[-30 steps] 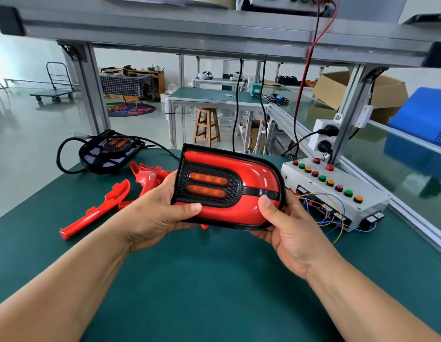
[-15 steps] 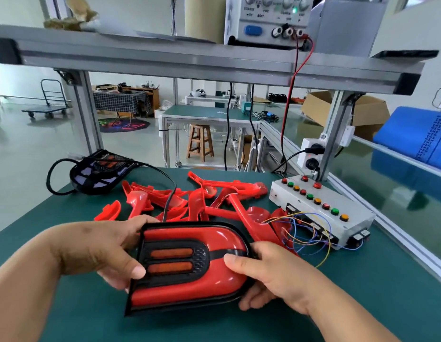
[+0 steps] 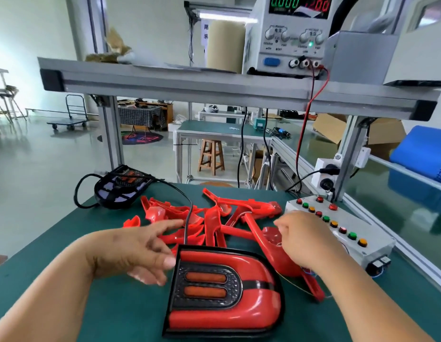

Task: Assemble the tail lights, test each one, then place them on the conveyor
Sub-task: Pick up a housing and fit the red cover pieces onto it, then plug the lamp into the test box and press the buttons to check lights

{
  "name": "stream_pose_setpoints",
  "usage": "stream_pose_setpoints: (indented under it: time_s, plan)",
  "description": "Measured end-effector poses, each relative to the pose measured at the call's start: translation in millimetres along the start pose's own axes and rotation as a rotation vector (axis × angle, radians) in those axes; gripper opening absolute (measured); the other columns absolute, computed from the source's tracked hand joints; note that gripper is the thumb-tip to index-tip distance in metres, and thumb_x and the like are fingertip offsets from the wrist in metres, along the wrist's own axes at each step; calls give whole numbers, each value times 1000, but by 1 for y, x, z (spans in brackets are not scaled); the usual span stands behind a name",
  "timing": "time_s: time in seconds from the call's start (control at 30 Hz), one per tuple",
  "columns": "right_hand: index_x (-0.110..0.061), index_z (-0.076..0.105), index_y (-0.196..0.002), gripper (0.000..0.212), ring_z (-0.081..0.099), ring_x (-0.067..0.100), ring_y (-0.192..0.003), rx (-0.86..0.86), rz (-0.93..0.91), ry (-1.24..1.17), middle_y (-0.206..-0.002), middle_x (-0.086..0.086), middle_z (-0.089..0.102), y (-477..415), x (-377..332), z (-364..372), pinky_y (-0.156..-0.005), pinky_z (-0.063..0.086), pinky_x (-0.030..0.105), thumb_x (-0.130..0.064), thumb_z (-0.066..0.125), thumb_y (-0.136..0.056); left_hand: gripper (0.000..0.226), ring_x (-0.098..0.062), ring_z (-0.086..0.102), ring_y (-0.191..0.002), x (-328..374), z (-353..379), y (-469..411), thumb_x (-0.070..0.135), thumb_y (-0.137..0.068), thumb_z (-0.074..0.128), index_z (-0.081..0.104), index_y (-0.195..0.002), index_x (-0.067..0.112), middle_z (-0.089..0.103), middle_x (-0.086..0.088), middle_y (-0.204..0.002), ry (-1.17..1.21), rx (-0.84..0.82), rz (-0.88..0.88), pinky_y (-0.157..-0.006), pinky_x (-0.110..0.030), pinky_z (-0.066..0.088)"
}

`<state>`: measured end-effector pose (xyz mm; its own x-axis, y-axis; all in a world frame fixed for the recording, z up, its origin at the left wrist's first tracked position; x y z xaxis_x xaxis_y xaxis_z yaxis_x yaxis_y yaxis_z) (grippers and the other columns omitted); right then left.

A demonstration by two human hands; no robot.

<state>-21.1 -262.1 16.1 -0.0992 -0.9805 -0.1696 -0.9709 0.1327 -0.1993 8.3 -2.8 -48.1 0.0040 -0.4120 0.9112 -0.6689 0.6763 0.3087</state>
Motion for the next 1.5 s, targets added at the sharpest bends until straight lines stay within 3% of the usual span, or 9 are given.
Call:
stream_pose_setpoints:
  time_s: [0.17,0.27,0.47,0.67,0.87,1.0,1.13,1.37,1.5]
  plan:
    - [-33,64,-107,31,60,16,-103,-213,196,200,-105,-8,65,-7,32,47,-89,34,38,-20,41,-89,14,-6,68,-57,18,-143,26,7,-95,58,63,-103,16,67,-14,-81,169,763,140,-50,-15,53]
    - [-35,64,-96,25,54,14,-101,-140,178,252,-91,-10,53,-16,35,48,-86,30,37,-29,39,-93,25,-8,57,-39,-17,-229,56,-6,-94,49,56,-78,13,51,-13,-70,303,1226,89,-44,-14,47]
    - [-40,62,-94,32,54,7,-92,211,219,280,-82,-15,47,-14,35,25,-75,21,34,-51,32,-97,21,-28,56,-78,-53,-277,48,-9,-84,48,62,-75,5,55,-20,-75,90,1398,-137,-69,-34,41]
    - [-39,52,-87,30,55,4,-89,261,208,233,-84,-16,52,-7,23,29,-84,23,33,-53,27,-97,23,-14,50,-47,4,-215,-44,-6,-96,43,58,-106,8,54,-13,-68,209,1068,42,-37,-14,43]
    - [-41,47,-88,30,42,4,-88,212,222,179,-86,-15,45,-8,17,33,-96,20,33,-56,23,-97,25,-21,61,-84,37,-132,-133,22,-101,46,61,-120,15,60,-9,-104,-231,627,-104,-64,-26,44]
    - [-40,49,-89,28,46,4,-96,211,212,115,-88,-16,45,-9,22,35,-97,25,34,-55,26,-98,38,-22,59,-117,34,-122,-148,24,-95,57,59,-131,12,60,-7,-131,-397,639,-221,-74,-18,43]
    - [-39,51,-90,29,49,5,-94,245,226,104,-85,-15,45,-8,27,35,-91,21,34,-54,27,-97,36,-15,59,-85,24,-122,-150,11,-92,59,60,-128,8,65,-8,-121,-317,653,-247,-50,-11,40]
    - [-38,50,-88,30,48,4,-89,280,228,101,-81,-14,46,-5,28,34,-84,16,33,-54,26,-98,24,-21,58,-78,22,-122,-154,0,-85,63,59,-105,13,58,-6,-90,-209,687,-216,-79,-29,55]
    - [-38,50,-87,28,45,6,-85,292,222,52,-83,-15,48,-4,30,31,-86,18,33,-51,28,-98,19,-21,40,-55,29,-130,-139,-7,-81,50,50,-67,6,41,-11,-64,174,804,-132,-53,-26,38]
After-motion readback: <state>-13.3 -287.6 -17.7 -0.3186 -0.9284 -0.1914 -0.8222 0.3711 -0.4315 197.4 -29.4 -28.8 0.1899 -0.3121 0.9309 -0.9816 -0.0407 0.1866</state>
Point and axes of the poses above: each hand's wrist, its own y-axis away from the middle knuckle, its own z-axis out of the palm, x = y × z, the point moved 10 cm from there along -y, towards the middle knuckle
